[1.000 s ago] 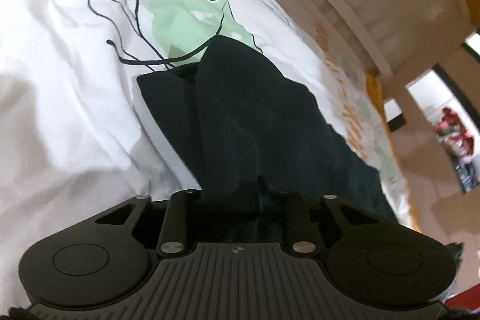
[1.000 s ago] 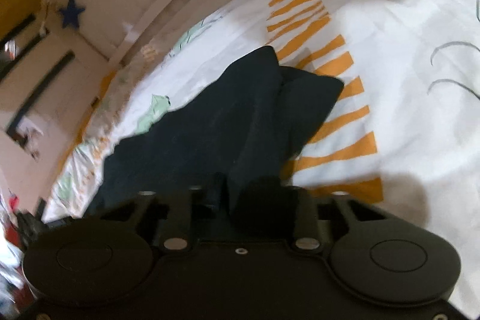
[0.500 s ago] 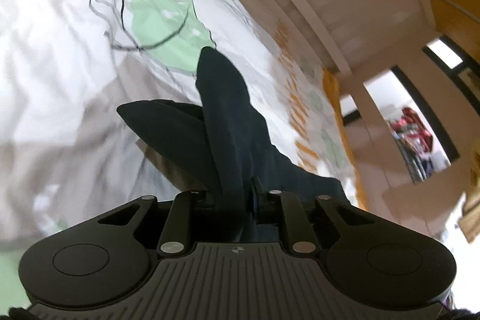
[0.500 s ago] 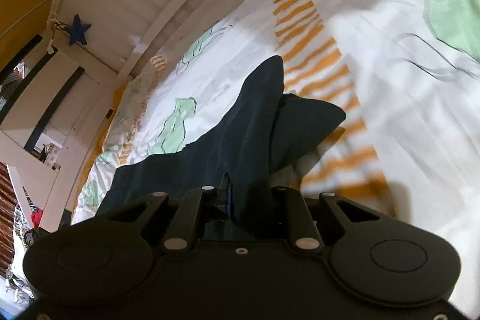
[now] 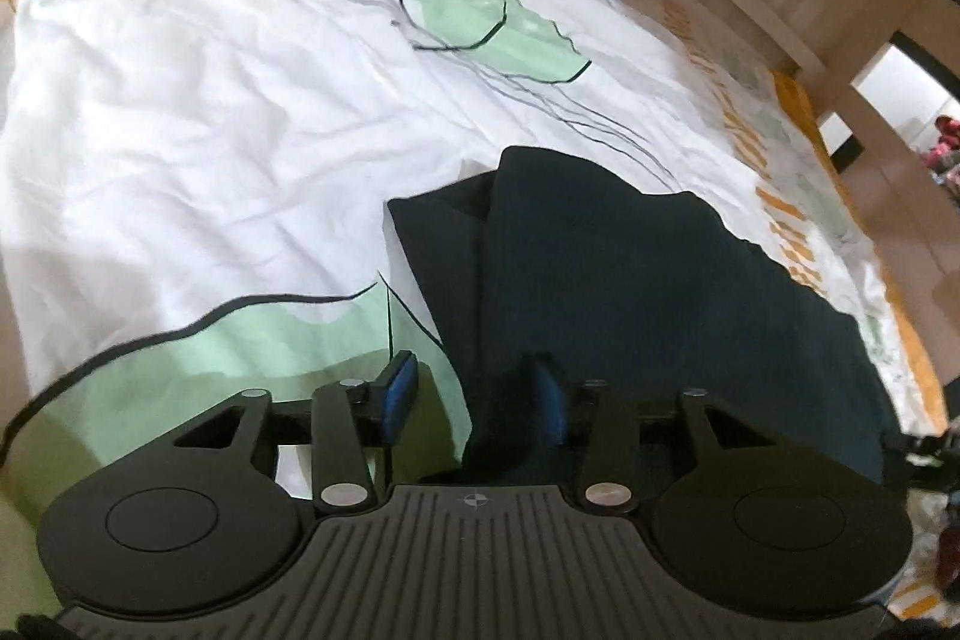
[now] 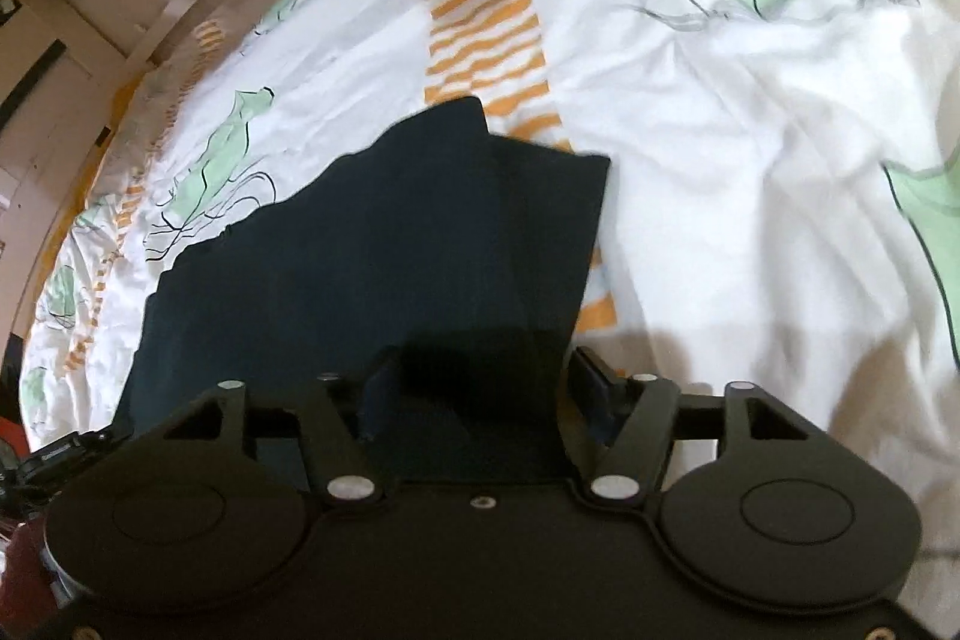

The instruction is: Fold large clothes

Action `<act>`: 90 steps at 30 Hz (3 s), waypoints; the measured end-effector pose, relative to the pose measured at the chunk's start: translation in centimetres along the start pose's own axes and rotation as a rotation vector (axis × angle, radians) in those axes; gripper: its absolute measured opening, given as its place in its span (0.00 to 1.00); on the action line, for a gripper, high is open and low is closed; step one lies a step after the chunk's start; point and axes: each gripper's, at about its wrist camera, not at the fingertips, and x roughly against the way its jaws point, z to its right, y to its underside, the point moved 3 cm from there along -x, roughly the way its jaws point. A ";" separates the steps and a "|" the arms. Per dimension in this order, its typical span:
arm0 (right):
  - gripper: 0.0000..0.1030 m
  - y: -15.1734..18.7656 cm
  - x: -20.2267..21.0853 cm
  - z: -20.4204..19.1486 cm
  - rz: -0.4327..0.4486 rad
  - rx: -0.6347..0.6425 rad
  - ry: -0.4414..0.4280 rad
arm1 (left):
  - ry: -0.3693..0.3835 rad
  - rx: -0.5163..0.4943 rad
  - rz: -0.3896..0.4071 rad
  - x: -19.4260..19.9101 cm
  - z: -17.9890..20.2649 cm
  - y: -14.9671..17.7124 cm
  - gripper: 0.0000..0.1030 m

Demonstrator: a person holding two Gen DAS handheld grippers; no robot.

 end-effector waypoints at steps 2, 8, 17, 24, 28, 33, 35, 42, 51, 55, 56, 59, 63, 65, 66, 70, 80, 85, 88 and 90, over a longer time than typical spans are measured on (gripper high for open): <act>0.74 -0.3 -0.7 0.1 0.004 0.012 -0.001 | -0.032 -0.030 0.026 0.4 0.6 0.1 0.41; 0.91 -0.3 -2.2 0.7 -0.006 -0.020 -0.058 | -0.059 -0.028 0.116 3.7 2.1 1.2 0.42; 1.00 0.3 -3.2 -0.8 0.065 0.114 -0.032 | 0.001 -0.191 0.190 4.4 10.3 0.3 0.71; 1.00 0.4 -2.9 -0.4 0.080 0.097 -0.047 | 0.054 -0.229 0.147 -0.2 16.0 1.1 0.71; 1.00 0.3 -3.0 -0.5 0.080 0.098 -0.045 | 0.004 -0.260 0.146 -3.0 17.6 2.0 0.71; 1.00 0.3 -3.0 -0.5 0.080 0.097 -0.046 | -0.070 -0.260 0.093 -6.5 17.8 2.9 0.75; 1.00 0.3 -3.0 -0.5 0.080 0.096 -0.044 | -0.084 -0.289 0.104 -6.7 18.2 3.2 0.86; 1.00 0.4 -3.3 -0.8 0.086 0.112 -0.023 | -0.159 -0.356 0.148 -7.0 19.0 4.5 0.91; 1.00 0.3 -3.3 -0.9 0.089 0.118 -0.016 | -0.151 -0.357 0.120 -8.0 19.1 4.1 1.00; 1.00 0.3 -3.4 -0.9 0.089 0.118 -0.017 | -0.166 -0.368 0.110 -8.5 19.2 4.2 1.00; 1.00 0.3 -3.4 -0.9 0.089 0.118 -0.016 | -0.167 -0.370 0.110 -8.6 19.3 4.2 1.00; 1.00 0.3 -3.3 -1.0 0.090 0.121 -0.016 | -0.166 -0.371 0.114 -8.5 19.2 4.3 1.00; 1.00 0.3 -3.3 -1.0 0.092 0.124 -0.017 | -0.168 -0.374 0.118 -8.5 19.2 4.3 1.00; 1.00 0.3 -3.3 -1.0 0.092 0.124 -0.018 | -0.167 -0.376 0.120 -8.5 19.1 4.3 1.00; 1.00 0.3 -3.3 -1.0 0.092 0.124 -0.018 | -0.167 -0.377 0.120 -8.5 19.1 4.3 1.00; 1.00 0.3 -3.3 -1.0 0.092 0.124 -0.018 | -0.167 -0.381 0.124 -8.4 19.1 4.3 1.00; 1.00 0.3 -3.3 -1.0 0.092 0.126 -0.022 | -0.145 -0.356 0.177 -4.1 19.0 5.9 0.90; 1.00 0.3 -3.3 -1.0 0.093 0.129 -0.024 | -0.144 -0.358 0.209 -2.1 18.6 7.5 0.89; 1.00 0.4 -3.2 -0.9 0.093 0.131 -0.026 | -0.143 -0.365 0.211 -1.4 18.6 8.2 0.88; 1.00 0.4 -3.2 -0.9 0.093 0.131 -0.027 | -0.139 -0.358 0.204 -1.1 18.4 8.7 0.88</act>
